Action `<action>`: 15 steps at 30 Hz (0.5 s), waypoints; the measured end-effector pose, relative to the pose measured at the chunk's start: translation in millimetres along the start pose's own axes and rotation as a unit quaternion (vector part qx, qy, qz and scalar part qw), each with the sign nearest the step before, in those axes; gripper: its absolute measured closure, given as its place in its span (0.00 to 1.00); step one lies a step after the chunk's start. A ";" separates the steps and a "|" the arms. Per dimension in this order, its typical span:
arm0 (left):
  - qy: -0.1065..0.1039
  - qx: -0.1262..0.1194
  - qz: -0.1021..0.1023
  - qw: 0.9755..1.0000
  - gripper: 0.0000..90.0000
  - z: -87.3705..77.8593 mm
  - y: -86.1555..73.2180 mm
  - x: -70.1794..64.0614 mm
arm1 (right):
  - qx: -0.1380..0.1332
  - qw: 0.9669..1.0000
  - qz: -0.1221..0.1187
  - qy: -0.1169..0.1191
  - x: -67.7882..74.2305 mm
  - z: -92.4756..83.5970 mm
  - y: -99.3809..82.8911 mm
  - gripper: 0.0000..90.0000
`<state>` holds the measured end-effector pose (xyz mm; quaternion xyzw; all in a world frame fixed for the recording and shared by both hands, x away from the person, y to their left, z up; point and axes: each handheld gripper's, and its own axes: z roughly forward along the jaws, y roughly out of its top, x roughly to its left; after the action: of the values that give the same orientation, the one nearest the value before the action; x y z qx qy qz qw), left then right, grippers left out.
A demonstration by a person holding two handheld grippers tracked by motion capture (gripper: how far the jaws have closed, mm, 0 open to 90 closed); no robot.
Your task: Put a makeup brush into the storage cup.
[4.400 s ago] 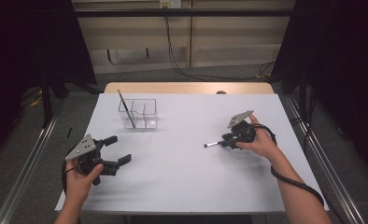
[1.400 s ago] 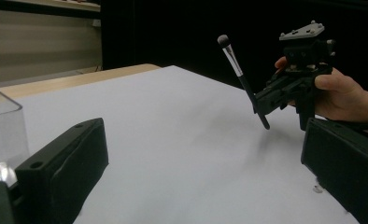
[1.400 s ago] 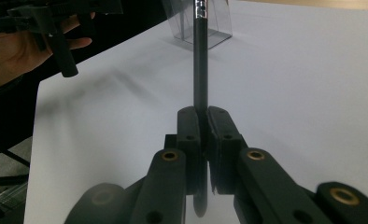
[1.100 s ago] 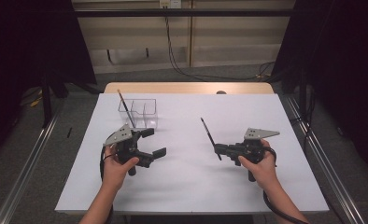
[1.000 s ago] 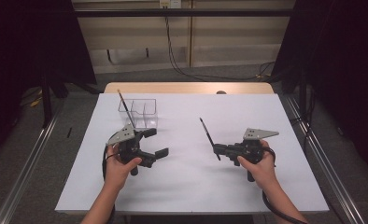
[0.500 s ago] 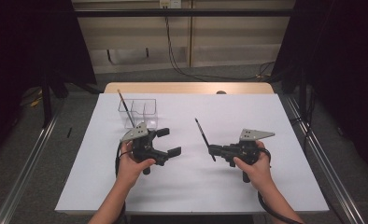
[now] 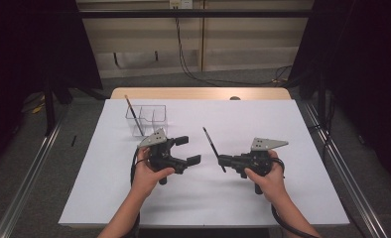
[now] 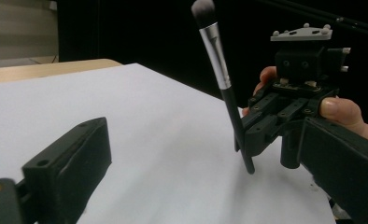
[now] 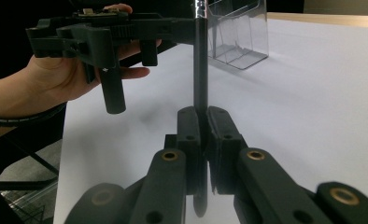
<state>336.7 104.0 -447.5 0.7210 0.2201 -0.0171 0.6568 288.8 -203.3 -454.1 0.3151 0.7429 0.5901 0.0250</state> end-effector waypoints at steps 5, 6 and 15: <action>-0.003 0.000 0.006 1.000 0.09 5.0 1.7 -1.7 | -0.001 1.000 -0.001 0.003 1.4 2.4 -0.6 0.94; -0.004 0.001 0.007 1.000 0.11 5.8 2.0 -1.6 | -0.001 1.000 -0.002 0.003 2.0 2.9 -0.6 0.94; -0.031 0.012 0.005 0.999 0.41 13.4 -0.3 -1.4 | 0.004 1.000 -0.014 0.001 5.7 7.6 -1.7 0.94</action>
<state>339.0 90.8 -449.2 0.7289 0.1958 -0.0389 0.6549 286.7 -194.1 -456.0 0.3042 0.7497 0.5868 0.0316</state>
